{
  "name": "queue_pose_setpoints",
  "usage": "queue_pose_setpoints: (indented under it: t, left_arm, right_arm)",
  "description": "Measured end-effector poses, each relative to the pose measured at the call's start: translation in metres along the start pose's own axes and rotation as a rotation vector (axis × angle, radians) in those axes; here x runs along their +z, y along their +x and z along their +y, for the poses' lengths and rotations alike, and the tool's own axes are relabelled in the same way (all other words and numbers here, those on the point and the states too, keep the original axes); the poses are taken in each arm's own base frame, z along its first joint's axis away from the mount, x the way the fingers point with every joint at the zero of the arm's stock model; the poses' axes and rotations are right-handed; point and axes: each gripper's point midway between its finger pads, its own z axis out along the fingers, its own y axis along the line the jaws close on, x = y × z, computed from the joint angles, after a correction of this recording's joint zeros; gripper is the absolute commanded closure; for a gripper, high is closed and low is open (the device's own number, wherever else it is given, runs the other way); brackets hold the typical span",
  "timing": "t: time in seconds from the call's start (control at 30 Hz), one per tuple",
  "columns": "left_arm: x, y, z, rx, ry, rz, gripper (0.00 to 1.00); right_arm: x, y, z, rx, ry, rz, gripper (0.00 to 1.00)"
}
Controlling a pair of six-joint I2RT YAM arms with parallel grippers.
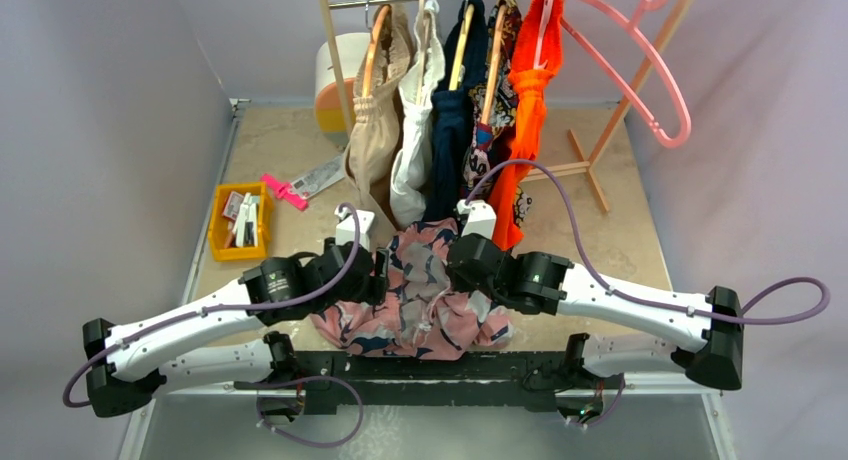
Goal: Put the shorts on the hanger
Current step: Adjust the shorts at the center of the board.
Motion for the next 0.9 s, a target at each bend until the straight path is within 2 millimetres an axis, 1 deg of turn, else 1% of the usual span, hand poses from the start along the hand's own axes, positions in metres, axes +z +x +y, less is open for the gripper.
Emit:
queue_pose_setpoints:
  t: [0.13, 0.27, 0.37, 0.47, 0.53, 0.7, 0.8, 0.9]
  left_arm:
    - [-0.012, 0.0, -0.008, 0.017, 0.026, 0.053, 0.32]
    - [-0.017, 0.002, -0.022, 0.05, 0.052, 0.086, 0.32]
    - [-0.014, 0.009, -0.033, 0.088, 0.057, 0.112, 0.31]
    - [-0.005, 0.025, -0.042, 0.141, 0.034, 0.149, 0.29]
    - [0.001, 0.032, -0.045, 0.164, 0.009, 0.159, 0.26]
    - [0.011, 0.037, -0.042, 0.149, -0.051, 0.129, 0.22]
    - [0.02, 0.04, -0.035, 0.123, -0.093, 0.105, 0.2]
    - [0.031, 0.048, -0.028, 0.112, -0.139, 0.097, 0.2]
  right_arm:
    - [0.002, 0.0, 0.001, 0.001, 0.003, -0.003, 1.0]
    - [0.004, 0.0, 0.001, 0.0, 0.006, -0.004, 1.0]
    - [0.004, 0.0, 0.001, 0.003, 0.006, -0.006, 1.0]
    - [0.004, -0.001, 0.001, 0.004, 0.008, -0.008, 1.0]
    - [0.004, -0.002, 0.0, 0.005, 0.012, -0.012, 1.0]
    - [0.003, -0.003, -0.001, 0.009, 0.016, -0.02, 1.0]
    - [0.003, -0.003, -0.001, 0.009, 0.016, -0.021, 1.0]
    - [0.002, -0.004, 0.0, 0.012, 0.013, -0.023, 1.0]
